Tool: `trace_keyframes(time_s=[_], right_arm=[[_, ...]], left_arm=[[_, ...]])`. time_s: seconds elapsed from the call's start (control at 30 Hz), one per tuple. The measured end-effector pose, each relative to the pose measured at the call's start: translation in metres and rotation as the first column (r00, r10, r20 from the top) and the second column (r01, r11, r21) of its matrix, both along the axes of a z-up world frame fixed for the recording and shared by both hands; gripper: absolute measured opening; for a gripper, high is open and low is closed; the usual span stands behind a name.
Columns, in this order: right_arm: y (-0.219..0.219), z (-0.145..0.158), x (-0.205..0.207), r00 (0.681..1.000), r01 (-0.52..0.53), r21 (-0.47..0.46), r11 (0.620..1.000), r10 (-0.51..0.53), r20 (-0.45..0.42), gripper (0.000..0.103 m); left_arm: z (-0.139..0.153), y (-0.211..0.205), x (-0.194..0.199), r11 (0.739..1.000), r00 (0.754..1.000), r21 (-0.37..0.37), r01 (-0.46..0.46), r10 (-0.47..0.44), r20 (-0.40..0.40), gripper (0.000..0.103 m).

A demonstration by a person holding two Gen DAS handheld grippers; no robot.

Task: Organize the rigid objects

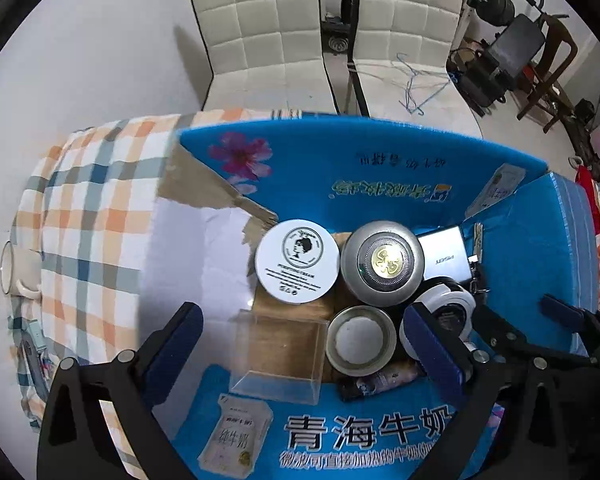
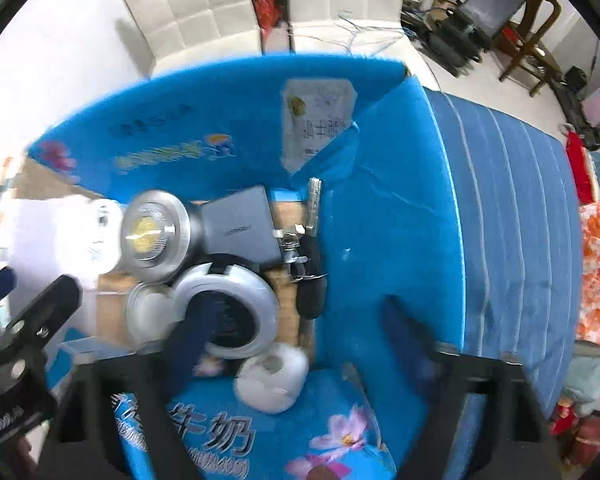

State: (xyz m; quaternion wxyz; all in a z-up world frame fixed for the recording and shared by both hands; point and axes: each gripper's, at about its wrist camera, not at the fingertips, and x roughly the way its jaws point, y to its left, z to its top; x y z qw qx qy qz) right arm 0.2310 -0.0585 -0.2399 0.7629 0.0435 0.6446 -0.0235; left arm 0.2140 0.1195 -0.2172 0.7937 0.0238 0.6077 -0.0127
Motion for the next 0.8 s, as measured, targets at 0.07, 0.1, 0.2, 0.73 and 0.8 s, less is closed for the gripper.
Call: trace_keyframes(time_s=[0.07,0.1,0.2,0.73,0.8], right_arm=[[-0.003,0.011,-0.006,1.0,0.007,0.0,1.0,-0.007,0.018,0.091],[-0.006,0.017,-0.011,1.0,0.014,0.009,1.0,-0.014,0.025,0.091],[-0.014,0.04,-0.023,0.998,0.029,0.021,0.999,-0.03,0.048,0.091],[-0.018,0.208,-0.148,0.969,-0.013,0.087,0.996,-0.009,0.248,0.093],[-0.015,0.225,-0.162,0.963,-0.037,0.071,0.997,0.017,0.269,0.093]], left_arm=[[0.012,0.004,-0.005,1.0,1.0,0.001,-0.011,0.011,0.017,0.103],[0.02,0.005,-0.009,1.0,1.0,-0.002,-0.015,0.015,0.027,0.103],[0.04,0.008,-0.02,1.0,0.999,-0.011,-0.024,0.024,0.047,0.103],[0.169,0.005,-0.127,0.997,0.982,-0.081,-0.013,0.028,0.189,0.103],[0.18,0.003,-0.134,0.997,0.979,-0.073,-0.006,0.021,0.201,0.103]])
